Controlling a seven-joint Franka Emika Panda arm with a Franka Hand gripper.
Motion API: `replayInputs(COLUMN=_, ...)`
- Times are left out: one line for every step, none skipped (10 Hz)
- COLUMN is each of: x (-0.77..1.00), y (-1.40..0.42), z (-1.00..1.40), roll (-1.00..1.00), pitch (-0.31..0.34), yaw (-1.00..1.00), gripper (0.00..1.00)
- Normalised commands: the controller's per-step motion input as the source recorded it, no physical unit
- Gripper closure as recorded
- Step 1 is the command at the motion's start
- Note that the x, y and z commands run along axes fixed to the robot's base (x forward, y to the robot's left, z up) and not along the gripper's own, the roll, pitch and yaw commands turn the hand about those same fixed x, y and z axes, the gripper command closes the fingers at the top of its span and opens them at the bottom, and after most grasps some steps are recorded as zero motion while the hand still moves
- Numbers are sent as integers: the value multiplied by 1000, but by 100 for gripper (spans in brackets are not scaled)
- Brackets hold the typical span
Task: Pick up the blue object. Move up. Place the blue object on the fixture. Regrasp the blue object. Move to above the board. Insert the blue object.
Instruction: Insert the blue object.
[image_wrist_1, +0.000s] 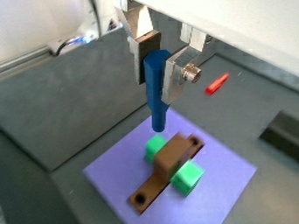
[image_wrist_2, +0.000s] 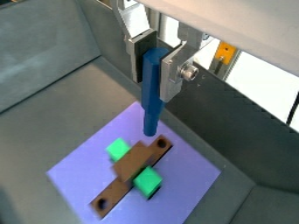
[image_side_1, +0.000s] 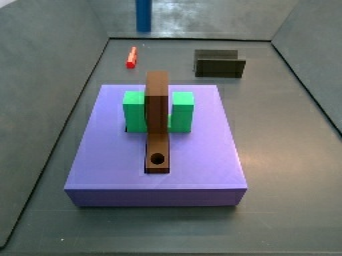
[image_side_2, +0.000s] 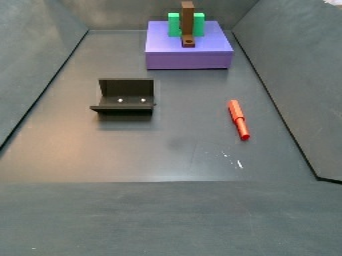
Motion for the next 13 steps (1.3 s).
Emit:
replayInputs(x=0, y=-760, z=-403, roll=-179, pitch=66, yaw=154, gripper=100)
replayInputs(x=0, y=-740, z=-391, roll=-201, pitch=36, yaw=137, gripper=100)
replayInputs(x=0, y=-497, z=-609, roll=-194, pitch=-94, yaw=0, gripper=100)
replayInputs(x=114, y=-277, z=-740, roll=-157, pitch=-94, yaw=34, gripper=100)
replayInputs(x=277, y=-89, z=-863, roll=-131, pitch=-79, yaw=149, gripper=100)
replayInputs(x=503, y=171, z=-866, roll=-134, pitch=-51, yaw=177, gripper=100)
replayInputs(x=140, y=323, z=-417, roll=29, pitch=-34, yaw=277, gripper=100)
replayInputs(x=114, y=46, z=-60, roll=109, pitch=0, yaw=126, gripper=100)
replayInputs(x=0, y=-80, z=0, roll=90, pitch=0, yaw=0, gripper=100)
replayInputs(x=-60, y=-74, z=0, roll=71, pitch=-189, yaw=60, gripper=100)
replayInputs(x=0, y=0, z=-100, roll=0, pitch=-130, yaw=11, gripper=100)
replayInputs(x=-17, y=0, z=-306, roll=-66, pitch=-231, yaw=0, gripper=100)
replayInputs(x=-49, y=0, z=-346, roll=-57, pitch=-320, yaw=0, gripper=100)
